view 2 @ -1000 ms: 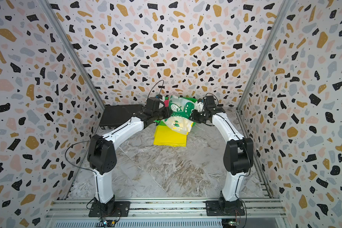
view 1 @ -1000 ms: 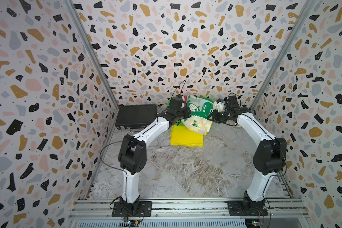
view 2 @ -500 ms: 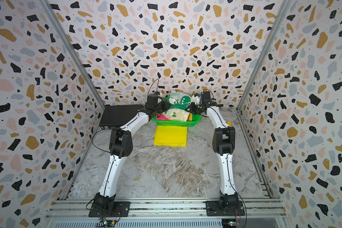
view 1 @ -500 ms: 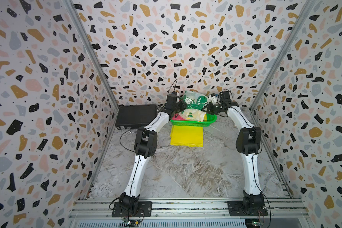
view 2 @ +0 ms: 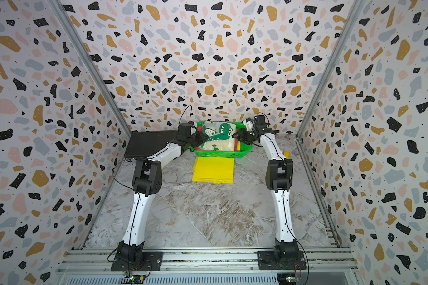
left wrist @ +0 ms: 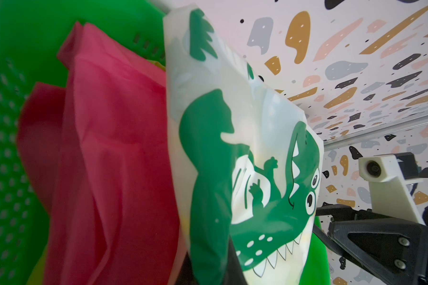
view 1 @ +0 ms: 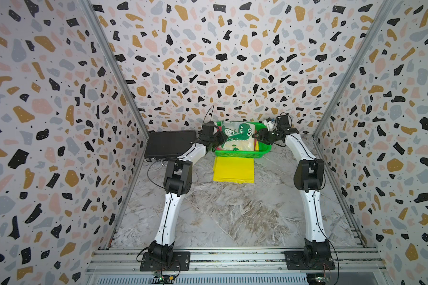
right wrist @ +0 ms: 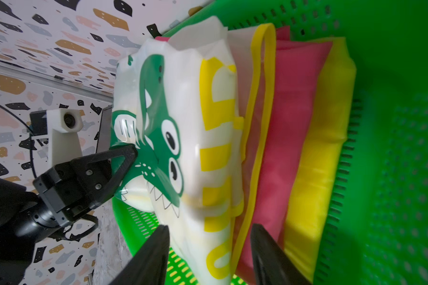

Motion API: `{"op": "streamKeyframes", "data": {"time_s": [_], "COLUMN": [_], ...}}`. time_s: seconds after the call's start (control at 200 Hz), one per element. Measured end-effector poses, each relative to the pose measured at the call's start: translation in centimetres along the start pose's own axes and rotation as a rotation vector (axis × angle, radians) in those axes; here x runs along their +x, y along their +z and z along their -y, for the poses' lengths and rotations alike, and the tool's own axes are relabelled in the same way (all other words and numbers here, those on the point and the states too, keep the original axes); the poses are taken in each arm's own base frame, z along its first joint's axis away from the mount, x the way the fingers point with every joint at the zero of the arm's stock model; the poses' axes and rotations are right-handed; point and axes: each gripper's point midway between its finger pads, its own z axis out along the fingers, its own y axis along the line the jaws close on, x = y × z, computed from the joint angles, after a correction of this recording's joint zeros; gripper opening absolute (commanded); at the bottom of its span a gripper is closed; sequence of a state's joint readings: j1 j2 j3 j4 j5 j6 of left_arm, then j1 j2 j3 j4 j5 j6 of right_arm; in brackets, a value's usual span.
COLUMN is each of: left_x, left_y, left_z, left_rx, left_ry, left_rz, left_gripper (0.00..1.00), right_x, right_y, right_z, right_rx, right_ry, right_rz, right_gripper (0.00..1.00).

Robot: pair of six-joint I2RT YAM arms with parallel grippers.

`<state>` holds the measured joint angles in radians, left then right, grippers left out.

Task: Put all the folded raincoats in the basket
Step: Place the raincoat in the basket.

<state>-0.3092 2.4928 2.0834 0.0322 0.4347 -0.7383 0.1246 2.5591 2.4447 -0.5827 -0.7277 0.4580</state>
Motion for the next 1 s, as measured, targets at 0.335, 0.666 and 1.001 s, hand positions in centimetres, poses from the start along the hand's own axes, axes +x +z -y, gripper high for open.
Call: {"op": "streamKeyframes", "data": {"time_s": [0.335,0.666,1.001], "left_x": [-2.6,-9.2,-5.7], "left_y": [-4.3,-8.6,-0.9], "left_z": [5.3,12.0,6.4], "left_rx": [0.035,0.082,0.064], "left_ry": [0.109,0.237,0.127], "left_rz": [0.009,0.191,0.136], "left_gripper": [1.00,1.00,1.00], "right_x": [-1.4,-4.9,-2.4], "right_y": [-3.1,-6.5,1.6], "right_z": [-2.1,-8.0,-2.7], "right_rx": [0.017,-0.060,-0.078], "right_ry": [-0.026,-0.108,-0.009], "right_rz": [0.037,0.181,0.112], "right_gripper": [0.56,0.20,0.23]}}
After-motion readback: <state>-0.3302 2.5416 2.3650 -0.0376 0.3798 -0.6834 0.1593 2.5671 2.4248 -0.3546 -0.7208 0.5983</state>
